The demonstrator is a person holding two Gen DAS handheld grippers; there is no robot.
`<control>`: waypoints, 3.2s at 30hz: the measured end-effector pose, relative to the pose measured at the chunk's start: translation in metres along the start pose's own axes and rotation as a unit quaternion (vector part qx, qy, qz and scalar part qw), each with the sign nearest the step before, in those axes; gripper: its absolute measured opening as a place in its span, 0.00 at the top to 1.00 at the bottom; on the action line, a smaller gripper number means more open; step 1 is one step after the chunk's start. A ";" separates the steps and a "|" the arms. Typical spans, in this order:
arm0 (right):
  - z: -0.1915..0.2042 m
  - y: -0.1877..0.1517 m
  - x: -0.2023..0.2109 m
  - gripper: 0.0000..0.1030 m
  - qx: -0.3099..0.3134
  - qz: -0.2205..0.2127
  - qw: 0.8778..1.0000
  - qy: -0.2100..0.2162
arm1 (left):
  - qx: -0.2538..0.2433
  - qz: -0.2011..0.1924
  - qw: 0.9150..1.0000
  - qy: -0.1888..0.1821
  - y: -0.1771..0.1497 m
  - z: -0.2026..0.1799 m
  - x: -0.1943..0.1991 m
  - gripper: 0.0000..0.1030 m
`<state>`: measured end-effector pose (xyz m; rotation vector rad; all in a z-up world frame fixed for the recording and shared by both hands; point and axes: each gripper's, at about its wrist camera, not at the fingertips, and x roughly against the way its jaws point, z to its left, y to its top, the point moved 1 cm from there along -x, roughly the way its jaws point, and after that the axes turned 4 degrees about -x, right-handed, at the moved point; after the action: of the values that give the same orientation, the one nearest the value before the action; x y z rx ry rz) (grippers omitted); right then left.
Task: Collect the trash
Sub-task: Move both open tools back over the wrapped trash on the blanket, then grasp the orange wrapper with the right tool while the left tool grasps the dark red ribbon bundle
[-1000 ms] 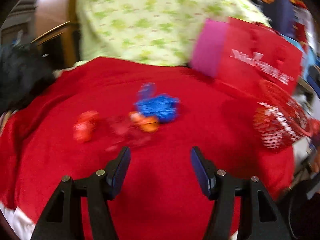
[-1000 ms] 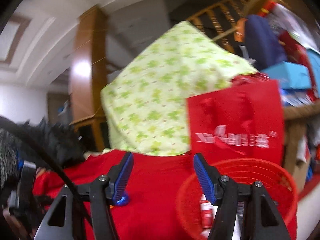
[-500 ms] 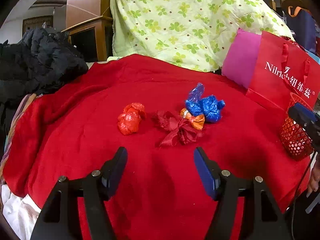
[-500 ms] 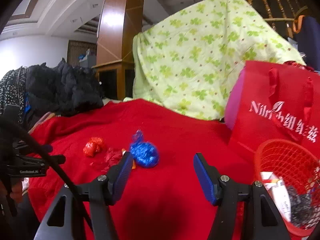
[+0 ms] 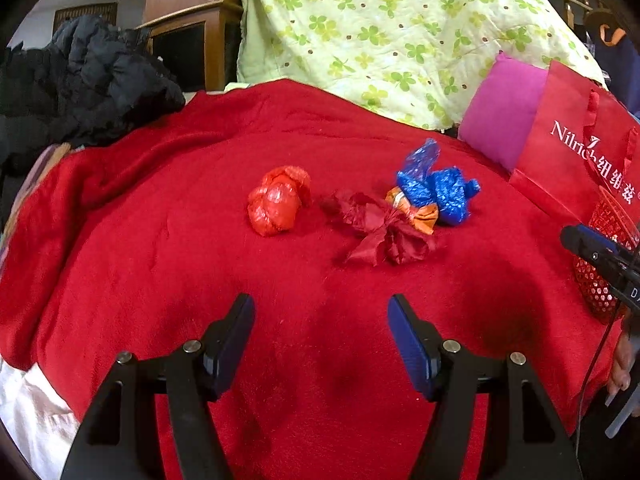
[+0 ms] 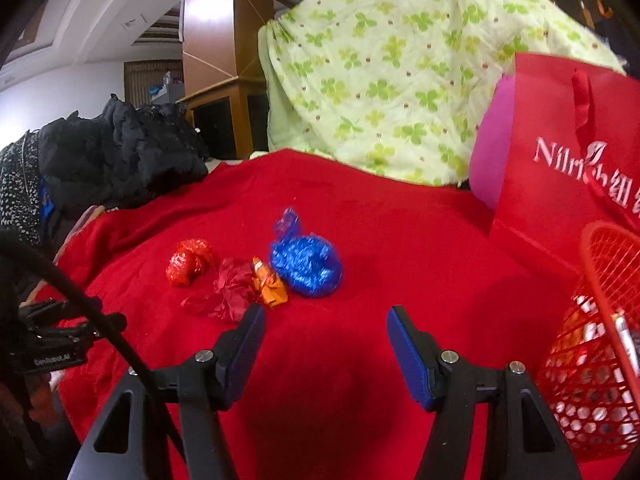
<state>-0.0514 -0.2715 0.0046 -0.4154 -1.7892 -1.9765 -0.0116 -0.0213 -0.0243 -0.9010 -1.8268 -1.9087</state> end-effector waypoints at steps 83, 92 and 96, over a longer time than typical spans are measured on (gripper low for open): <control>-0.038 0.005 -0.122 0.67 -0.137 0.166 0.975 0.048 | -0.062 0.008 0.998 -0.022 0.012 -0.049 -0.036 0.32; -0.058 0.004 -0.113 0.67 -0.151 0.163 0.974 0.037 | -0.076 0.010 0.997 -0.014 0.021 -0.062 -0.037 0.32; -0.065 0.004 -0.111 0.67 -0.158 0.167 0.973 0.034 | -0.075 0.017 0.997 -0.022 0.026 -0.063 -0.042 0.32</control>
<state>0.0504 -0.3233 -0.0552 -0.6911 -1.2654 -2.0013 0.0236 -0.0935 -0.0299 -1.0246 -1.6992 -2.0409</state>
